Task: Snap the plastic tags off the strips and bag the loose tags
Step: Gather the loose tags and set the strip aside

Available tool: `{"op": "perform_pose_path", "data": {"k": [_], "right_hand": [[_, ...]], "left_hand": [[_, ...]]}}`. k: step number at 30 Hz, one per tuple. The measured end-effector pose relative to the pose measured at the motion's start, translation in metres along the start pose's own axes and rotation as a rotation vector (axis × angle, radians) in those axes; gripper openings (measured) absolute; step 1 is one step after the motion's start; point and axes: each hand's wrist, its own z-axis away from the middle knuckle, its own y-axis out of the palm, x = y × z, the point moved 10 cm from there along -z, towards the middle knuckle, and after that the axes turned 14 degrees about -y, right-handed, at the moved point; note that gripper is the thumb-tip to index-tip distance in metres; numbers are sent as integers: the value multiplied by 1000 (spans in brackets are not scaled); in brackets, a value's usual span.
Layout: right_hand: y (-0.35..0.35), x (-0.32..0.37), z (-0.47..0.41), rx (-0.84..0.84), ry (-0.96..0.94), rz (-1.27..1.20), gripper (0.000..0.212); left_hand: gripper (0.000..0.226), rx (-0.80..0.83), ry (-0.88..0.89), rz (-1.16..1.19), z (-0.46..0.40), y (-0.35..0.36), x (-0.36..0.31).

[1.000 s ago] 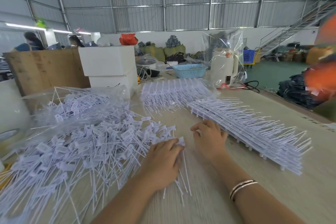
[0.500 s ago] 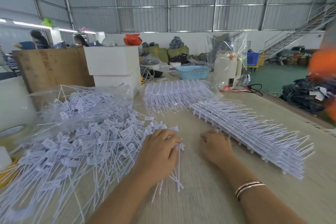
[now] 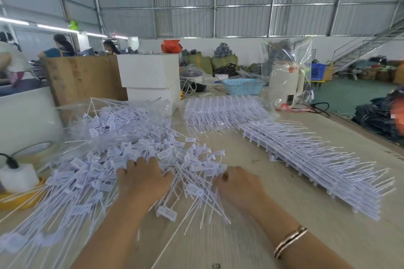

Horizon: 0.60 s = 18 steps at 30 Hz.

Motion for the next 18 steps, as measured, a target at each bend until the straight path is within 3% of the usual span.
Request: {"op": "perform_pose_path", "data": {"k": [4, 6, 10, 14, 18], "right_hand": [[9, 13, -8, 1, -61, -10, 34], [-2, 2, -10, -35, -42, 34, 33], [-42, -62, -3, -196, 167, 246, 29], [-40, -114, 6, -146, 351, 311, 44], [-52, -122, 6, -140, 380, 475, 42]], "left_hand": [[64, 50, 59, 108, 4, 20, -25], [62, -12, 103, 116, 9, 22, -37], [64, -91, 122, 89, 13, 22, -43], [57, -209, 178, 168, 22, 2, -50], [48, -276, 403, 221, 50, -14, -87]]}}
